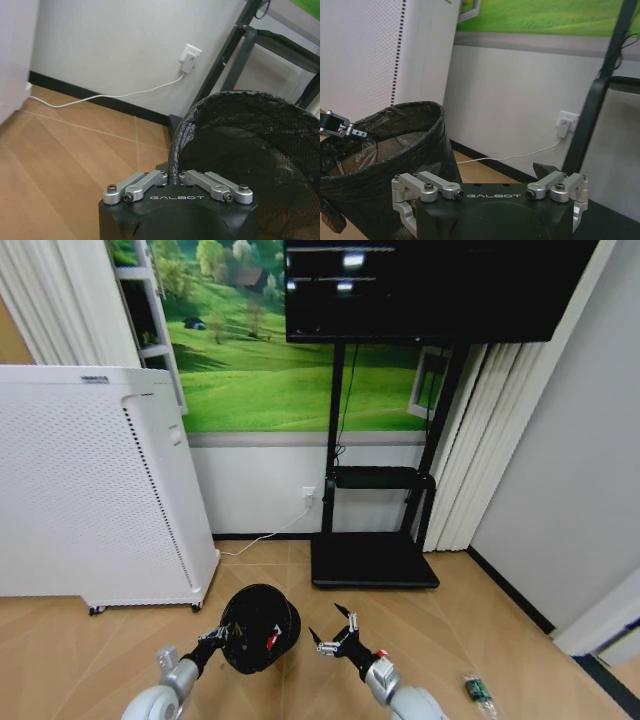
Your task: Pick up the trash bin and place the garbage on the floor into it.
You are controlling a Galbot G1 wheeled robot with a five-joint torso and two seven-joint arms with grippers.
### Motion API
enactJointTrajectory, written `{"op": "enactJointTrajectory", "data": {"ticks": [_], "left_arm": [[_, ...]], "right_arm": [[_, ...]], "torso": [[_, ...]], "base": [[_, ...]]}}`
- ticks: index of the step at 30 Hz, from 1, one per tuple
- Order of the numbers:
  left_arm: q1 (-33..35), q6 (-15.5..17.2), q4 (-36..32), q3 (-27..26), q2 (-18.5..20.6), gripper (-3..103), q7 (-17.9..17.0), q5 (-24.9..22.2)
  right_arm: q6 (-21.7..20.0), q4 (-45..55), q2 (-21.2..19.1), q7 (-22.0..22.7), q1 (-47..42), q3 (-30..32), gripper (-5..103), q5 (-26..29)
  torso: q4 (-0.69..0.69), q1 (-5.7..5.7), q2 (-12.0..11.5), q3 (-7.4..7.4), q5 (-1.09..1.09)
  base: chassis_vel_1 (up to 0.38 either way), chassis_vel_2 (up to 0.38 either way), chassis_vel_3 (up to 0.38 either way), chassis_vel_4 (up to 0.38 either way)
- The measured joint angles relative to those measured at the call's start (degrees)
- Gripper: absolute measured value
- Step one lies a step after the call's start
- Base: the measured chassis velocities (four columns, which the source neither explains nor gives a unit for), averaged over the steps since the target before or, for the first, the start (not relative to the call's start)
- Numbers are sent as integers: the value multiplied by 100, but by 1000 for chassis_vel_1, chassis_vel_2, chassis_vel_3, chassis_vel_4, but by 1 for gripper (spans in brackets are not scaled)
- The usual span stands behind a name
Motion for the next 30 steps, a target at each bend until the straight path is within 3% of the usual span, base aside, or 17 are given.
{"op": "enactJointTrajectory", "data": {"ticks": [2, 3, 10, 13, 16, 19, 22, 30], "left_arm": [[17, -5, -6, -61, -16, 3, 1, 1], [29, -4, -13, -122, -24, 3, 3, -5], [70, 0, -39, -522, -55, 3, -102, -10], [96, 70, -40, -950, -60, 3, -613, 13], [63, 97, -20, -1042, -26, 3, -793, -48], [42, 100, -1, -1044, -11, 3, -812, -74], [-2, 101, 40, -986, -4, 3, -817, -106], [-43, 103, 172, -950, -43, 3, -807, -131]], "right_arm": [[38, -74, 53, 56, 18, 3, 100, -123], [43, -169, 127, 131, 32, 0, 100, -209], [-233, -466, 343, 495, 46, -3, 100, -374], [-526, -571, 517, 713, 13, -5, 100, -397], [-675, -719, 707, 790, 14, 6, 100, -447], [-704, -836, 797, 804, 28, 14, 100, -491], [-764, -1552, 1066, 801, 169, -25, 100, -577], [-744, -2729, 1229, 691, 455, -42, 100, -1059]], "torso": [[0, 1, 0, 0, -10], [-1, 0, 0, 0, 1], [-2, 0, 0, 0, -3], [1, 0, 0, 0, -4], [4, 0, 0, 0, -3], [3, 0, 0, 0, -5], [1, 0, 0, 0, -2], [1, 0, 0, 0, -3]], "base": [[-347, -328, 355, 332], [-303, -265, 253, 269], [-107, -161, 119, 105], [43, 47, -34, -22], [91, 87, -63, -45], [76, 32, -36, -34], [0, 0, 0, 0], [0, 0, 0, 0]]}}
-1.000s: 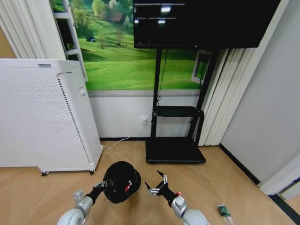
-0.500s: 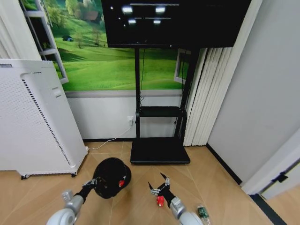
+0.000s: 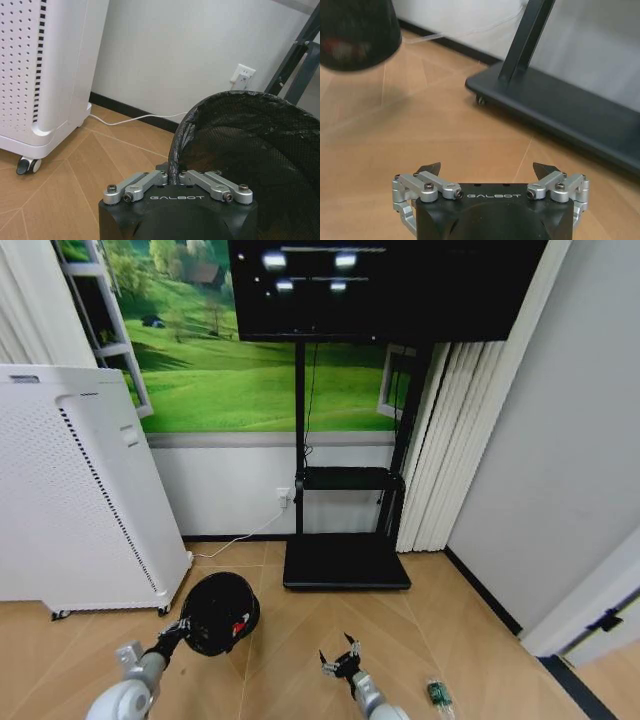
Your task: Pick up the trash bin and place the garbage on the floor into it.
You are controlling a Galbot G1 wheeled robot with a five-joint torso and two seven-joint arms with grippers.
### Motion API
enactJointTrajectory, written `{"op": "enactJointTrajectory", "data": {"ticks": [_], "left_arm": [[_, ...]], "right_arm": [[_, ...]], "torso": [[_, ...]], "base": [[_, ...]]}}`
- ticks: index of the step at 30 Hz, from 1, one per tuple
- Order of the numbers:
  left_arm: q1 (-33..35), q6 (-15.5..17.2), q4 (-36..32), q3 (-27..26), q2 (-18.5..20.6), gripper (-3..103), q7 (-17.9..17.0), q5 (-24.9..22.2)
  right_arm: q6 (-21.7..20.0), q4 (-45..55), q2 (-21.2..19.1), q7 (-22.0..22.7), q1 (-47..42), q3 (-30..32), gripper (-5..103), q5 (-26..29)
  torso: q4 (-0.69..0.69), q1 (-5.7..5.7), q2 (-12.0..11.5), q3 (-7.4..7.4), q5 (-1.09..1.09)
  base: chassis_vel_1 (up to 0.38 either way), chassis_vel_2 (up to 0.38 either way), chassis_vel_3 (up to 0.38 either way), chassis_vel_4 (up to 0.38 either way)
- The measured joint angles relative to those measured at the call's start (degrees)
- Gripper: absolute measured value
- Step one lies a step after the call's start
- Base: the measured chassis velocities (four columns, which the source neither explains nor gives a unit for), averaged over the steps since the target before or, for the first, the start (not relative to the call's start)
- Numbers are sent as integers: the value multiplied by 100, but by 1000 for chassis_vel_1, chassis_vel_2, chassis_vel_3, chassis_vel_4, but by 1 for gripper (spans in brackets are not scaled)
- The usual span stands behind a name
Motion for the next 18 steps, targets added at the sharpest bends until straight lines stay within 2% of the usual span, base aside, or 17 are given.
{"op": "enactJointTrajectory", "data": {"ticks": [8, 13, 18], "left_arm": [[-30, -1, 44, -33, 26, 3, 27, -134], [32, -11, 15, -45, 16, 3, 66, -138], [69, -21, -42, -34, -1, 3, 78, -139]], "right_arm": [[37, -922, 279, -64, 344, -13, 100, -578], [307, -1854, 480, -41, 798, -73, 100, -981], [434, -2382, 569, 4, 1091, -45, 100, -1210]], "torso": [[0, 0, 0, 0, 0], [1, 0, 0, 0, 0], [0, 0, 0, 0, 0]], "base": [[0, 0, 0, 0], [0, 0, 0, 0], [0, 0, 0, 0]]}}
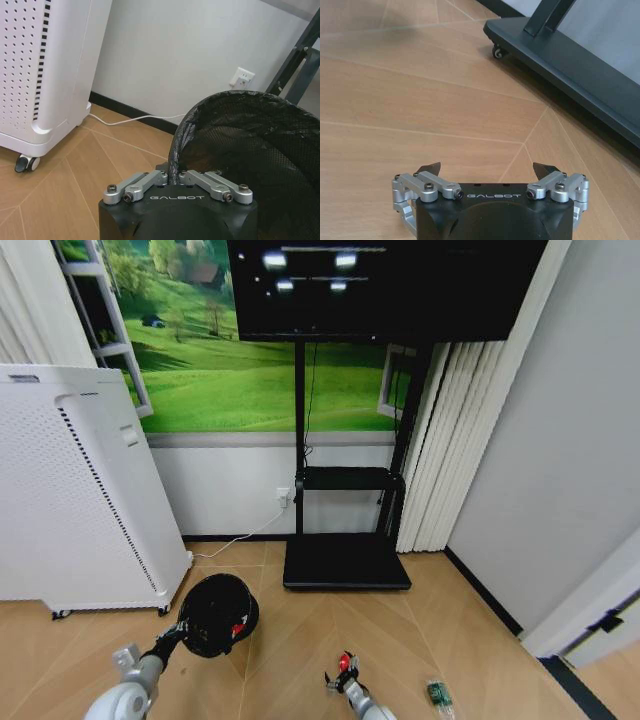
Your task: Pick up the trash bin and place the garbage on the floor into it.
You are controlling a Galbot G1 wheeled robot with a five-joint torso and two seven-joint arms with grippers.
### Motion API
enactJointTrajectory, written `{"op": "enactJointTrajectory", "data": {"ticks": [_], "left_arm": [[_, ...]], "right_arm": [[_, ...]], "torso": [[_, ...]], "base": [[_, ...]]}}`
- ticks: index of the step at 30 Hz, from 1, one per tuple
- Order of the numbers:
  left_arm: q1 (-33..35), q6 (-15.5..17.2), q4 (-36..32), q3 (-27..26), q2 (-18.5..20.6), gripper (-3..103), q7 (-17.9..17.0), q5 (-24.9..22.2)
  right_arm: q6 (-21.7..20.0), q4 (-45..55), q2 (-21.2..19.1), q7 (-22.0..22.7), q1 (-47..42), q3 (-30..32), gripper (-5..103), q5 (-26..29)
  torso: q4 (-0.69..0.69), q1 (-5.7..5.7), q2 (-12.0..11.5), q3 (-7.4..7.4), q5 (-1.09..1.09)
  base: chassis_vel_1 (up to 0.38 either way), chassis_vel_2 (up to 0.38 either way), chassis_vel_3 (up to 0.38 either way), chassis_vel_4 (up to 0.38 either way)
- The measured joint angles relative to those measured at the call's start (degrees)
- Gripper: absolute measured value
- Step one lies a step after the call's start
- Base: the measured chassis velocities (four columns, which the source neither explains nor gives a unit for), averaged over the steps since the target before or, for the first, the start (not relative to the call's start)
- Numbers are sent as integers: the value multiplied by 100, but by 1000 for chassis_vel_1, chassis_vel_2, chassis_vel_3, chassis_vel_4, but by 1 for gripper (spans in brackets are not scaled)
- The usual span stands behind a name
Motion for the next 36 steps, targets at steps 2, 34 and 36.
{"op": "enactJointTrajectory", "data": {"ticks": [2, 34, 36], "left_arm": [[25, -8, -19, 4, -20, 3, 13, 6], [78, -101, 45, 153, -212, 3, 116, 236], [77, -103, 49, 153, -216, 3, 123, 237]], "right_arm": [[16, -192, 7, 19, 102, 15, 100, -67], [-271, -1170, 74, 338, 300, 190, 54, -295], [-271, -1118, 37, 324, 246, 205, 47, -292]], "torso": [[0, 0, 0, 0, 0], [4, -2, 2, -2, 1], [2, -1, 1, -1, 1]], "base": [[0, 0, 0, 0], [0, 0, 0, 0], [0, 0, 0, 0]]}}
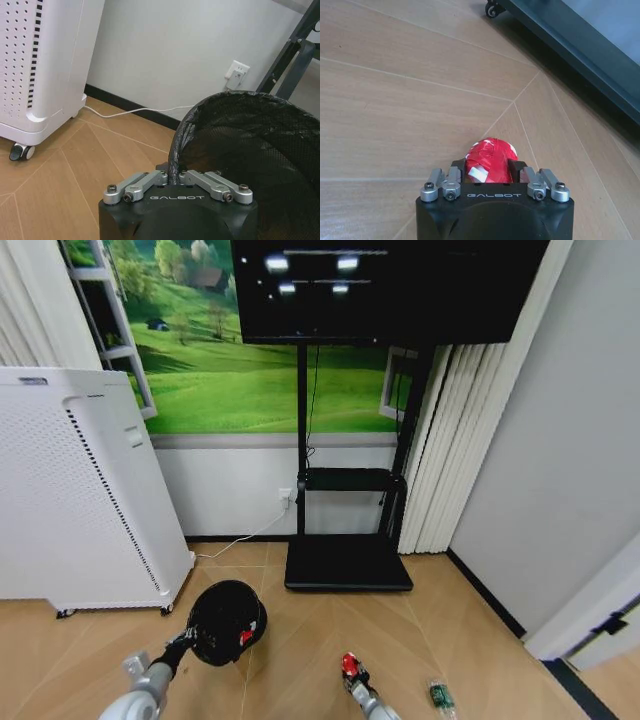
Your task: Pick up the trash bin and place the garbage on the floor into it.
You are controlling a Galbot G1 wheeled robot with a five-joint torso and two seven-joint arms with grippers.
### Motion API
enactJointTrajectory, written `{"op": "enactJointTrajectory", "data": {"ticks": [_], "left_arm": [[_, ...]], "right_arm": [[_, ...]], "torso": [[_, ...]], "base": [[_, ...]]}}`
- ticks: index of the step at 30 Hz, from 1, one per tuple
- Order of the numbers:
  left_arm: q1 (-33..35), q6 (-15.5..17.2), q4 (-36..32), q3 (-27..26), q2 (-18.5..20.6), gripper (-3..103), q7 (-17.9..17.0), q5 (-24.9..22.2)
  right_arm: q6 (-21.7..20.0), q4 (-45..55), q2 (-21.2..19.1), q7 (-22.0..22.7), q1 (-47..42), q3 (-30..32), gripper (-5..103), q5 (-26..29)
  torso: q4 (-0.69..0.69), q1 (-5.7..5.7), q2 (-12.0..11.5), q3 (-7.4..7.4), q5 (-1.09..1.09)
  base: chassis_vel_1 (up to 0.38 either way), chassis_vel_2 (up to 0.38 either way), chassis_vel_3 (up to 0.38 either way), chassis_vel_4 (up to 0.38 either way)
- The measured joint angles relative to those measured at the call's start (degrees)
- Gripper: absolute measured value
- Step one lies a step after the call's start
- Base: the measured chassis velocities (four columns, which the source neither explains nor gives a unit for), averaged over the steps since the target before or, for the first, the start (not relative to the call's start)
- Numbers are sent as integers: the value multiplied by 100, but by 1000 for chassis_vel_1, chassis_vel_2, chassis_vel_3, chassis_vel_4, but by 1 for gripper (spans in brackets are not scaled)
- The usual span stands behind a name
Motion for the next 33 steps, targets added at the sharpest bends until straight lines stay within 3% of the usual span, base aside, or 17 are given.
{"op": "enactJointTrajectory", "data": {"ticks": [6, 15, 22, 29, 33], "left_arm": [[-1, -4, 18, 2, 12, 3, 19, 5], [-47, -15, 158, 33, 29, 3, 34, 40], [-105, -18, 270, 107, 73, 3, 53, 47], [-121, 42, 508, 159, 120, 3, 244, 81], [-160, 82, 623, 197, 162, 3, 348, 105]], "right_arm": [[-5, 218, -83, -15, -156, 37, 39, 90], [-192, 995, -228, -104, -602, 175, 36, 531], [-66, 1530, -371, -101, -918, 267, 35, 616], [-150, 3162, -761, -102, -1344, 293, 35, 1148], [-296, 4447, -1229, -97, -1719, 273, 35, 1622]], "torso": [[-2, 1, -2, 1, -2], [-7, 4, -5, 5, -1], [-4, 4, -5, 3, 1], [-1, 2, -3, 1, -1], [-3, 2, -2, 1, -1]], "base": [[0, 0, 0, 0], [0, 0, 0, 0], [0, 0, 0, 0], [0, 0, 0, 0], [0, 0, 0, 0]]}}
